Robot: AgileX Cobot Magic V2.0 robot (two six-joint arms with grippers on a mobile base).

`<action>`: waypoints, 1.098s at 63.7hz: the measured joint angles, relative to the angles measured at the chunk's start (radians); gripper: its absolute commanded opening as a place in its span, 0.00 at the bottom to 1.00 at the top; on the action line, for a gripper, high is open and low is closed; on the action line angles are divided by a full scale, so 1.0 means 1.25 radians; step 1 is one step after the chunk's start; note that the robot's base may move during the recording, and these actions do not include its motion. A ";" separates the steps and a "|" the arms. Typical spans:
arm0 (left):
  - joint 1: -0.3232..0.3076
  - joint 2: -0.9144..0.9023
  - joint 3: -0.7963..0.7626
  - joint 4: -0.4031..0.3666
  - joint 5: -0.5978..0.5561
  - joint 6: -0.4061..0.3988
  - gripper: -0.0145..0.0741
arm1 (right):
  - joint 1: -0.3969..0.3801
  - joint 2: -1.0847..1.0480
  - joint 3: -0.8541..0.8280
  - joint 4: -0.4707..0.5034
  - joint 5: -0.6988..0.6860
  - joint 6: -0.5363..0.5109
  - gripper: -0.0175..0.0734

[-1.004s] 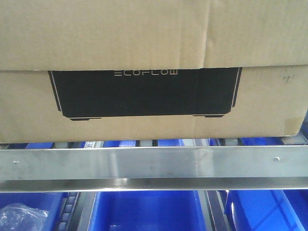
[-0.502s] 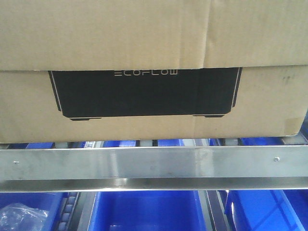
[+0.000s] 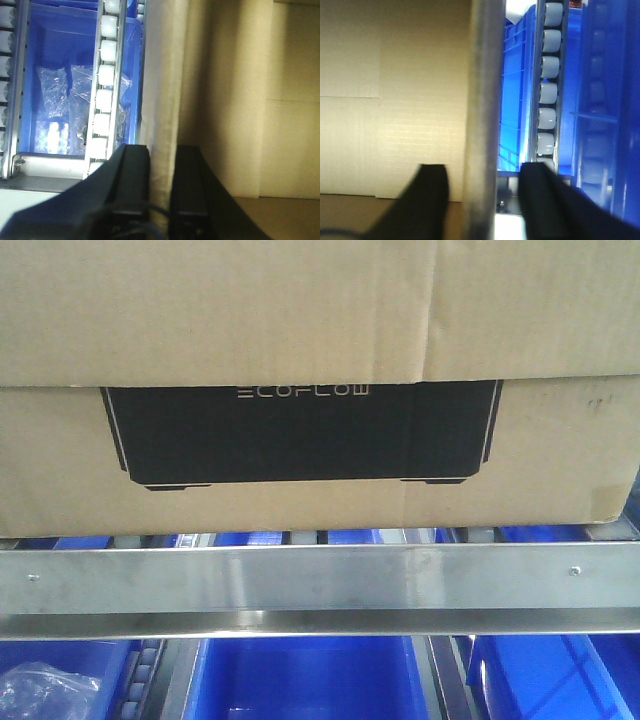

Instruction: Grab box from left shelf to table start

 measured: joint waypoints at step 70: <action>0.000 0.000 0.000 0.000 0.000 0.000 0.05 | 0.000 0.000 0.000 -0.001 0.005 0.000 0.25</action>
